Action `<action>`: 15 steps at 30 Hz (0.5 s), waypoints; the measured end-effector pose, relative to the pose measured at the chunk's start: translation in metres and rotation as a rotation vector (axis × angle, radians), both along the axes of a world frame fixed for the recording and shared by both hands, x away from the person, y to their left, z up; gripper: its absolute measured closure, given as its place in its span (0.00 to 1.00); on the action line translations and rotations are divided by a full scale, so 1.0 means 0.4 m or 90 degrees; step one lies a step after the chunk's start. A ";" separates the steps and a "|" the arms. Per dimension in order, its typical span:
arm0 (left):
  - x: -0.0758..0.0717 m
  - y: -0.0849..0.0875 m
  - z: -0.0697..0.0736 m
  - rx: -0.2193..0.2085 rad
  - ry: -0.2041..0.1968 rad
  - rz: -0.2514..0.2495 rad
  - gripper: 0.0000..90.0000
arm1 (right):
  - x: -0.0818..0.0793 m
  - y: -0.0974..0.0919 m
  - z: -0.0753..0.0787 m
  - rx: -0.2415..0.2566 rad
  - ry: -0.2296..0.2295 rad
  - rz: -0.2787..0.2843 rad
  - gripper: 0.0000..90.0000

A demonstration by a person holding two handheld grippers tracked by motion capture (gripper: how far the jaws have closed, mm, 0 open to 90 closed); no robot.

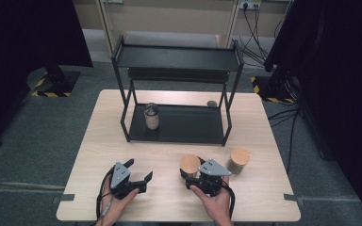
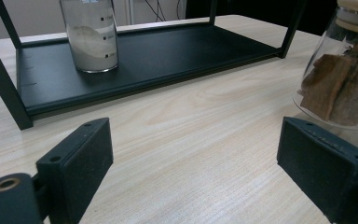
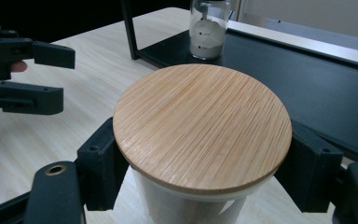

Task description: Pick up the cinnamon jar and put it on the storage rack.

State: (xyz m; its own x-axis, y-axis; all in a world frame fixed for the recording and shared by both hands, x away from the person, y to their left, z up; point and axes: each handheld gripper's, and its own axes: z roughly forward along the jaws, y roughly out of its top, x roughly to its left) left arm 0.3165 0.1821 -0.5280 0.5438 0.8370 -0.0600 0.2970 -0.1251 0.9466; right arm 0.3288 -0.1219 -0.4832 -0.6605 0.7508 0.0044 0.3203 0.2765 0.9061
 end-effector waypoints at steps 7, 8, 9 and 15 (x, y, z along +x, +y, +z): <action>0.000 0.000 0.000 -0.001 0.001 0.000 0.11 | 0.015 0.003 0.011 0.003 -0.005 -0.014 0.29; 0.000 0.000 0.000 -0.001 0.001 0.000 0.11 | 0.017 0.004 0.012 0.003 -0.006 -0.016 0.29; 0.000 0.000 0.000 -0.002 0.001 0.000 0.11 | 0.019 0.005 0.013 0.003 -0.007 -0.019 0.29; 0.000 0.000 0.000 -0.001 0.000 0.000 0.11 | 0.030 0.008 0.017 0.008 -0.008 -0.032 0.29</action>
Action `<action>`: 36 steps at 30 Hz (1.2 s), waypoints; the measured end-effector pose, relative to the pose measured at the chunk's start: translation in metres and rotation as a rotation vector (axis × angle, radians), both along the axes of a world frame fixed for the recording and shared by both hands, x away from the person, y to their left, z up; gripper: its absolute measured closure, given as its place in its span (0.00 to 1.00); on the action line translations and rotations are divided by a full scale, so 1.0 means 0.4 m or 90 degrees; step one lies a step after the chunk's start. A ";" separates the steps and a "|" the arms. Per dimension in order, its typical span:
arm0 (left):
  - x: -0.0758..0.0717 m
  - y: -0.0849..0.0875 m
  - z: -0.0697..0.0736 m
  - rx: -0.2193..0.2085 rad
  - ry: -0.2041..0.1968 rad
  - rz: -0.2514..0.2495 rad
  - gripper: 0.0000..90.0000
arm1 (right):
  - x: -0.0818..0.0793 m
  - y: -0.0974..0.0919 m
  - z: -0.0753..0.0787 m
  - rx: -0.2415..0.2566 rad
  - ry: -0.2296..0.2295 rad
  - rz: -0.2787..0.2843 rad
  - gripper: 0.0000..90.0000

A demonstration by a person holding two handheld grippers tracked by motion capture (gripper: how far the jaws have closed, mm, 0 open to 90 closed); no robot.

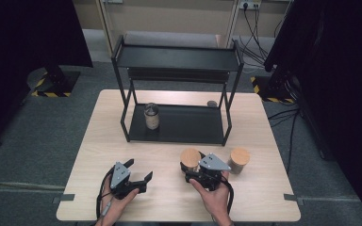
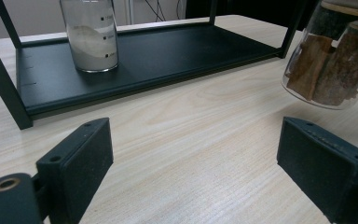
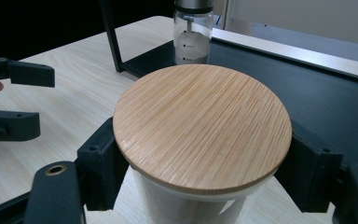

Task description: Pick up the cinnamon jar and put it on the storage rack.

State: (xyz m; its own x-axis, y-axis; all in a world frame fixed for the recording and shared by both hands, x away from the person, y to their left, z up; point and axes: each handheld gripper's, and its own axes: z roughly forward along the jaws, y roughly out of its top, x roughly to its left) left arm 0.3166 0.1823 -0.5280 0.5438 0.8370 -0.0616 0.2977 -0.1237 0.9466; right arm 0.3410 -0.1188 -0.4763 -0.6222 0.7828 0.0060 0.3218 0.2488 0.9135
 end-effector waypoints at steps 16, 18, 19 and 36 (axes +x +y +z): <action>0.000 0.000 0.000 -0.002 0.000 0.000 0.11 | 0.025 -0.001 0.012 0.021 -0.005 -0.028 0.29; 0.000 0.000 0.000 -0.001 0.000 0.000 0.11 | 0.028 0.000 0.013 0.022 -0.006 -0.030 0.29; 0.000 0.000 0.000 -0.001 0.000 0.000 0.11 | 0.030 0.000 0.014 0.022 -0.006 -0.031 0.29; 0.000 0.001 0.000 -0.003 0.000 0.000 0.11 | 0.062 0.013 0.034 0.032 -0.012 -0.042 0.29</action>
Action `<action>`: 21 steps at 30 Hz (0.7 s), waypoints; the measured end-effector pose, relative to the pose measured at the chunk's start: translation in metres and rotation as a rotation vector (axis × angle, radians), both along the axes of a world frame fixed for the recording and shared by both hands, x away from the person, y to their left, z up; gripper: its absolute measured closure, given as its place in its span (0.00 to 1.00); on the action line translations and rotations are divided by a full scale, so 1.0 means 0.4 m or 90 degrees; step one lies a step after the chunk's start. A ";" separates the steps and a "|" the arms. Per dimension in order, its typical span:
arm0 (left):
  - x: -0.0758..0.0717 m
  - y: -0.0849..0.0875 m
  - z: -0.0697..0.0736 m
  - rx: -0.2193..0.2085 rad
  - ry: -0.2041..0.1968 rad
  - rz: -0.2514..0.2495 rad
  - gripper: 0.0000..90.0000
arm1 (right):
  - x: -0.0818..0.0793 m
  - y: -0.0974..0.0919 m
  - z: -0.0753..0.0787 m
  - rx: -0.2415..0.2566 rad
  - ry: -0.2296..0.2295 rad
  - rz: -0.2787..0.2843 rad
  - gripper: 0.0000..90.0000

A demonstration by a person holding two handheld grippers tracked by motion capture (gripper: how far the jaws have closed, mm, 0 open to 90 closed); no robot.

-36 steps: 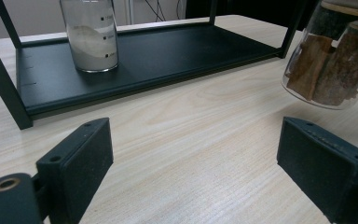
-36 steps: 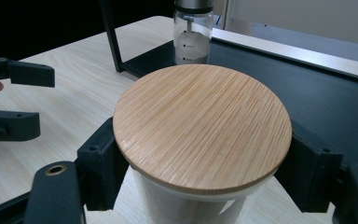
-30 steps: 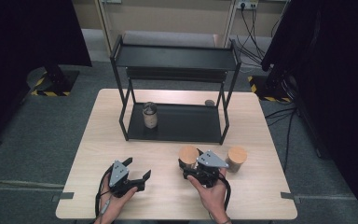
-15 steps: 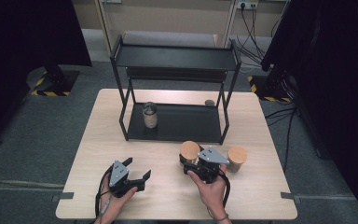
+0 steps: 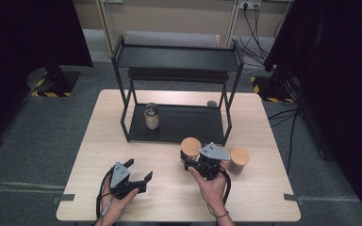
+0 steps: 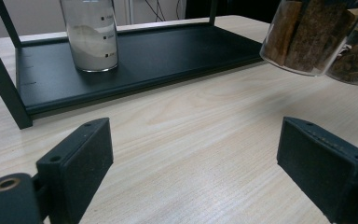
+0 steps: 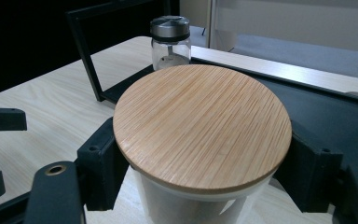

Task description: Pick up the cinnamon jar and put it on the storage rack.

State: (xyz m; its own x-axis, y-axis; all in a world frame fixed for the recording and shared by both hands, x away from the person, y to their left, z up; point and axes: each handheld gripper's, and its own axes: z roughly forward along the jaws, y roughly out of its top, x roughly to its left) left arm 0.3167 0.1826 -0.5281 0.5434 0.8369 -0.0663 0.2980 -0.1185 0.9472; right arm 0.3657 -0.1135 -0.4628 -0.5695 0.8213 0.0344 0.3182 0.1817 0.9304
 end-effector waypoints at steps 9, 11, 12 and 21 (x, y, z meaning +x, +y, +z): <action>0.000 0.000 0.000 0.002 0.000 0.000 0.11 | 0.017 0.004 0.006 0.005 -0.001 -0.008 0.29; 0.000 0.000 0.000 0.002 0.000 0.000 0.11 | 0.021 0.005 0.007 0.005 -0.001 -0.009 0.29; 0.000 0.000 0.000 0.001 0.000 0.000 0.11 | 0.023 0.005 0.008 0.005 0.000 -0.009 0.29; 0.000 0.000 0.000 0.001 0.000 0.000 0.11 | 0.040 0.008 0.014 0.008 -0.001 -0.015 0.29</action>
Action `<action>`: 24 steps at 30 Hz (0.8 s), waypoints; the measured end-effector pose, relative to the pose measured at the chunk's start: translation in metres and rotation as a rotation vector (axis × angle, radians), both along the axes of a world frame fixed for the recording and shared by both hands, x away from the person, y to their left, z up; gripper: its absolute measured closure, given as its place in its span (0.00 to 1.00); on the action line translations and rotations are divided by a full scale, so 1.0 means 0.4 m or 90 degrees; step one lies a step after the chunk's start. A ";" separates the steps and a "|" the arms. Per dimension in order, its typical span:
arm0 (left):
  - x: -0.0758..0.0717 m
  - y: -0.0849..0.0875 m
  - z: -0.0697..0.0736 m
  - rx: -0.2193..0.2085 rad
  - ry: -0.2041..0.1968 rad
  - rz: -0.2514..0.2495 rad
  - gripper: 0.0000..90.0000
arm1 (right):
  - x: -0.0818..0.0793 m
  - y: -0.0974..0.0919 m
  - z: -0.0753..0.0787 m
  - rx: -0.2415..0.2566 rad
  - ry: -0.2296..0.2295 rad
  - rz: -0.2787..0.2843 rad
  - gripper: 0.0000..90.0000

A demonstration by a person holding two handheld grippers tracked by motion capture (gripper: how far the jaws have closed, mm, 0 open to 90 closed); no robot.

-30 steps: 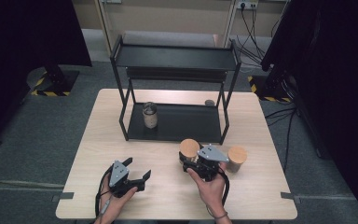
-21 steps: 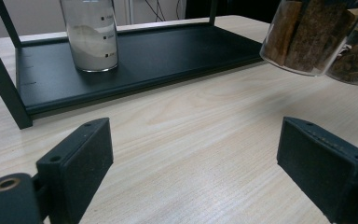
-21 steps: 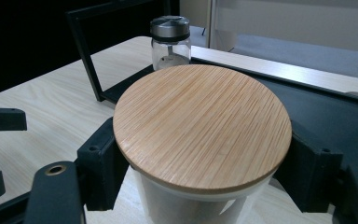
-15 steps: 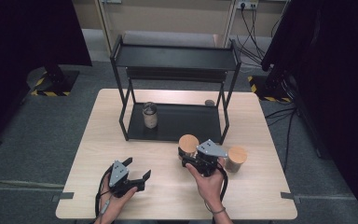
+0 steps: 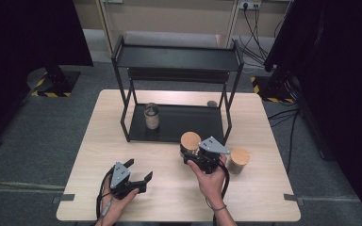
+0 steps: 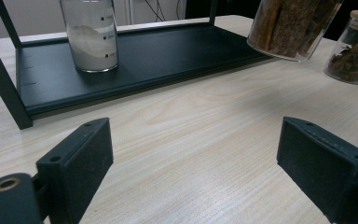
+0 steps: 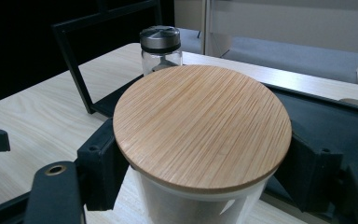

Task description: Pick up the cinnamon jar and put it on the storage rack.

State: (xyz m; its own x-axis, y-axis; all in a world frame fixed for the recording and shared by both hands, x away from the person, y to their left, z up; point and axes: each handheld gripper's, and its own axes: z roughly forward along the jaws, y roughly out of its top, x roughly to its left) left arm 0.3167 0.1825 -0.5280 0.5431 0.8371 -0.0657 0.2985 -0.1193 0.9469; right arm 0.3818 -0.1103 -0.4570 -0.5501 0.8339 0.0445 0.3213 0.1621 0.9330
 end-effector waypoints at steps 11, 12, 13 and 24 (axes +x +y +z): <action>0.000 0.000 0.000 0.001 0.000 0.000 0.11 | 0.023 0.011 0.007 0.002 0.003 -0.005 0.29; 0.000 0.000 0.000 0.000 0.000 0.000 0.11 | 0.025 0.012 0.008 0.002 0.003 -0.005 0.29; 0.000 0.000 0.000 0.000 0.000 0.000 0.11 | 0.028 0.013 0.009 0.002 0.003 -0.005 0.29; 0.000 0.000 0.000 -0.001 0.000 0.000 0.11 | 0.057 0.017 0.013 0.000 0.007 -0.015 0.29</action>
State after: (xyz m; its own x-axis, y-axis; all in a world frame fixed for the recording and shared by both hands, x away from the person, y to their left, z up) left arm 0.3167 0.1827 -0.5281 0.5430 0.8370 -0.0672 0.2982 -0.1174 0.9473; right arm 0.4044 -0.1033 -0.4519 -0.5304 0.8463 0.0504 0.3354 0.1549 0.9292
